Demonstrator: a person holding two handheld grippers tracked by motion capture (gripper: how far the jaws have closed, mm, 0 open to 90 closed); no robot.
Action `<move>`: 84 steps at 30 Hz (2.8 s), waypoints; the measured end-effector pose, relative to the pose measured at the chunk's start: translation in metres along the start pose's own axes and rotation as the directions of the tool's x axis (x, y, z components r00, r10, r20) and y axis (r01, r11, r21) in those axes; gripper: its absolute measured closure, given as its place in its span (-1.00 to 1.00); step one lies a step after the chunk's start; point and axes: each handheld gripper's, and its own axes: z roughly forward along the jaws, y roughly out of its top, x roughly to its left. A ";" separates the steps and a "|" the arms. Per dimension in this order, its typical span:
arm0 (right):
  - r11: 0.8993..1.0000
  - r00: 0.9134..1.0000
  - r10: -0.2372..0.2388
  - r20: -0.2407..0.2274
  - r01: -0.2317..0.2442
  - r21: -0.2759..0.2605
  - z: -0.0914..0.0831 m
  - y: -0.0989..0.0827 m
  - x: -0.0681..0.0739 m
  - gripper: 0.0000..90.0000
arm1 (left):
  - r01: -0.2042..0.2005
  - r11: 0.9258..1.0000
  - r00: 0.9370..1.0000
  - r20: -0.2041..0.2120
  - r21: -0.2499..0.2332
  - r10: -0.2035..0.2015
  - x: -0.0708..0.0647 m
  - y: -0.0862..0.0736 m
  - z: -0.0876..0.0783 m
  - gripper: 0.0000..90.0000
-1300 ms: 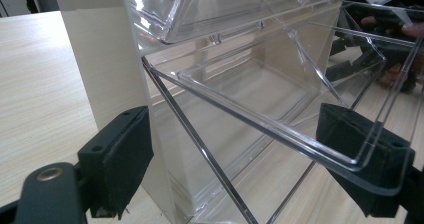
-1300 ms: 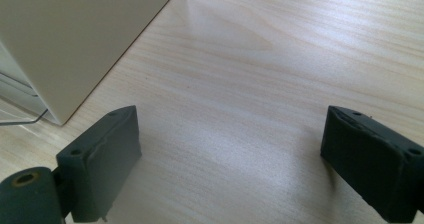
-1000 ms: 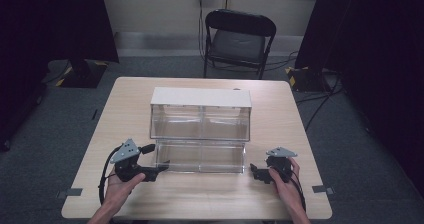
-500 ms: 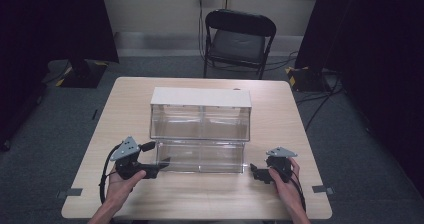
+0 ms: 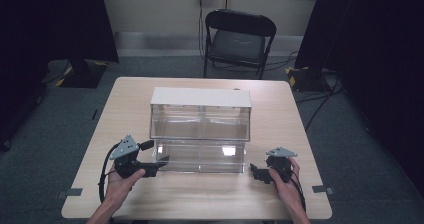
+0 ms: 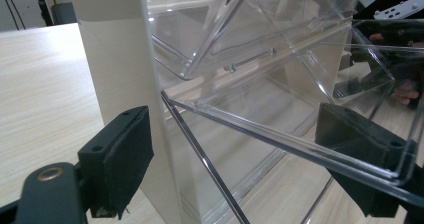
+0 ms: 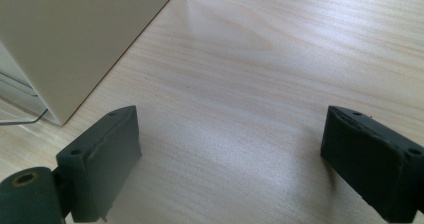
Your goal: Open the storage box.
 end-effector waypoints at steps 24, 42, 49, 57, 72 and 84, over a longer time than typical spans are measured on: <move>1.000 1.000 -0.004 0.002 0.004 0.002 0.000 0.000 0.000 -0.82 | 0.001 1.000 1.000 -0.012 -0.021 -0.001 0.005 0.008 -0.002 -0.67; 1.000 1.000 -0.003 0.000 0.003 0.000 0.000 0.000 0.000 -0.82 | -0.018 1.000 1.000 0.001 -0.006 0.018 0.004 0.016 0.004 -0.67; 1.000 1.000 -0.004 0.000 0.004 0.000 0.000 0.000 0.000 -0.82 | -0.009 1.000 1.000 -0.003 -0.014 0.009 0.005 0.016 0.003 -0.67; 1.000 1.000 -0.003 0.001 0.003 0.001 0.000 0.000 0.000 -0.82 | 0.002 0.999 1.000 -0.008 -0.035 -0.002 0.006 0.018 0.000 -0.67; 1.000 1.000 -0.002 0.001 0.002 0.001 0.000 0.000 0.000 -0.82 | 0.004 0.998 1.000 0.002 -0.064 -0.003 0.005 0.026 0.001 -0.67; 1.000 1.000 -0.002 0.001 0.002 0.001 0.000 0.000 0.000 -0.82 | 0.002 0.998 1.000 0.008 -0.061 -0.002 0.005 0.029 0.001 -0.68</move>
